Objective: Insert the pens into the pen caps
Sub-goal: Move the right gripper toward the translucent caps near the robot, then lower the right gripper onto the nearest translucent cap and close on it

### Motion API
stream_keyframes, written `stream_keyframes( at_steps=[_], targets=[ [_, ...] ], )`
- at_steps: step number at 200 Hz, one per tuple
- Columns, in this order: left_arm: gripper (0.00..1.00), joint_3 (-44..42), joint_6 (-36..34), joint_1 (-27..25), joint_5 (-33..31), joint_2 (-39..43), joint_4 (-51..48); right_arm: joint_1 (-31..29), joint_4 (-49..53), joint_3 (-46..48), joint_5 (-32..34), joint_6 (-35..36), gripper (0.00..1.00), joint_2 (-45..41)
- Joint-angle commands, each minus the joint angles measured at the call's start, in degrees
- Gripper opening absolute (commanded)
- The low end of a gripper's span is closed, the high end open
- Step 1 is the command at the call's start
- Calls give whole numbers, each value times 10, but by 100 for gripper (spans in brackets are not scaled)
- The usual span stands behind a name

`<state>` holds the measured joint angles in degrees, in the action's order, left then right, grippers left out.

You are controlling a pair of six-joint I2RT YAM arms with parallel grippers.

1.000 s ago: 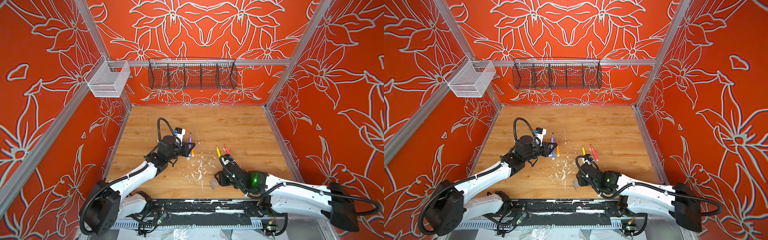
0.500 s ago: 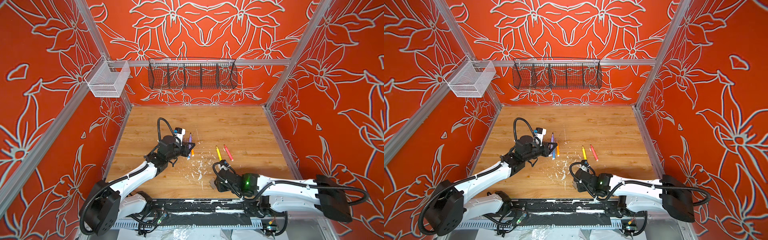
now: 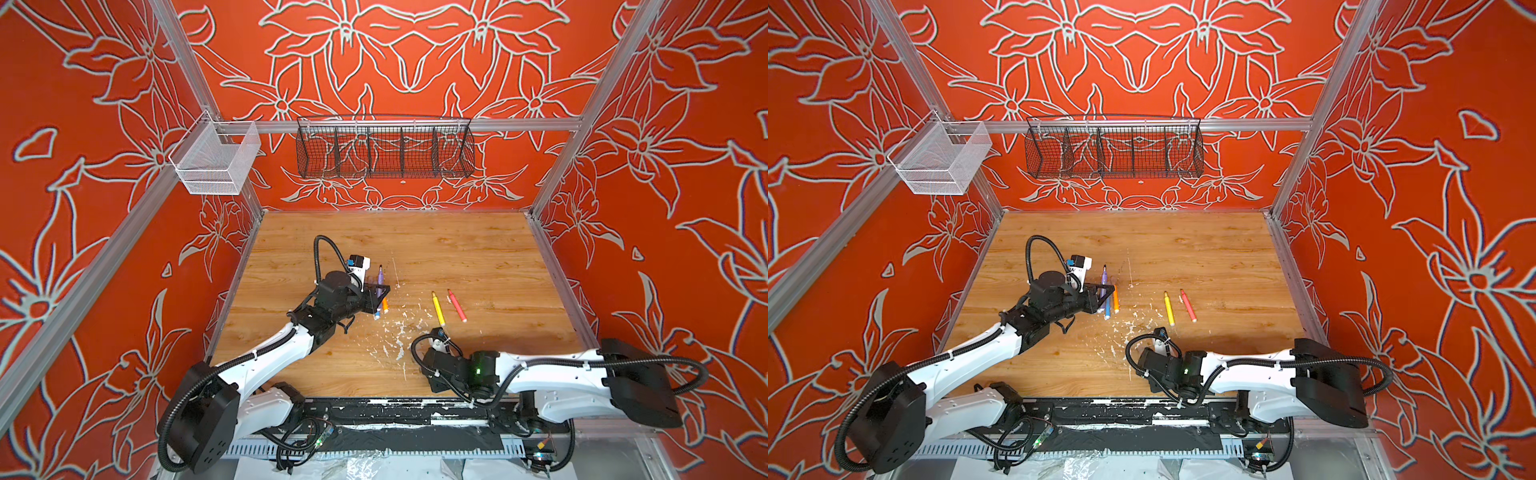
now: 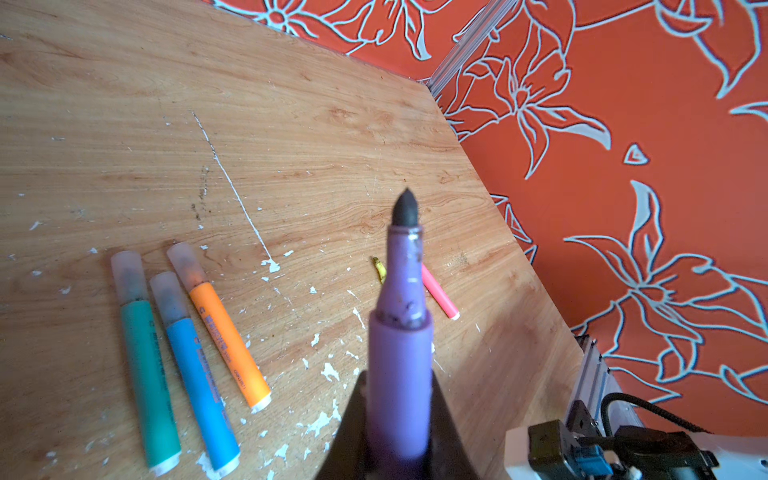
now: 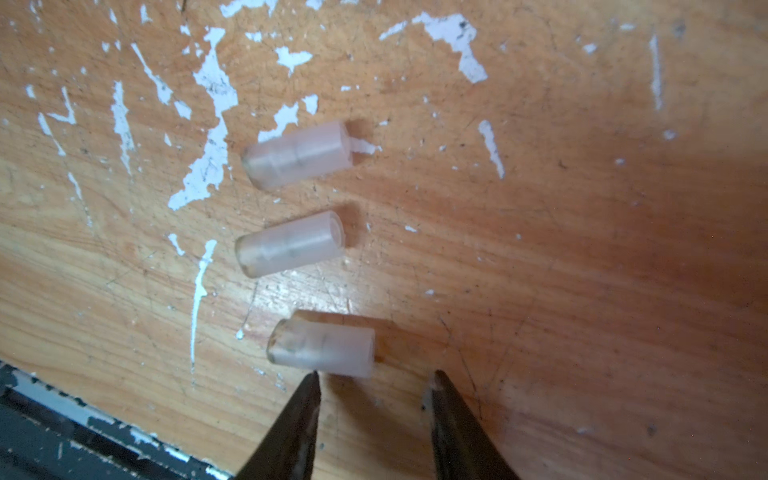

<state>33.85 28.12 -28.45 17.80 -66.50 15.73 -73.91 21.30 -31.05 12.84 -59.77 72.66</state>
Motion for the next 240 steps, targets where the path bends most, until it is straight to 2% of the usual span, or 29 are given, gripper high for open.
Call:
stream_keyframes(
  at_steps=[1,35,80,153,201,240],
  targets=[
    [0,-6,-8,1,-2,10,13,-7,30,-4,18,-22,46,-3],
    [0,-6,-8,1,-2,10,14,-13,28,-14,30,-12,57,-24],
    [0,-8,-9,1,-3,10,14,-13,31,-38,72,-1,65,-9],
    [0,-7,-7,1,1,6,17,-13,31,-80,101,14,68,53],
    [0,-7,-6,1,2,6,18,-13,67,-85,108,-8,68,95],
    [0,-8,-7,1,3,5,19,-14,104,-70,101,-33,65,87]
  ],
)
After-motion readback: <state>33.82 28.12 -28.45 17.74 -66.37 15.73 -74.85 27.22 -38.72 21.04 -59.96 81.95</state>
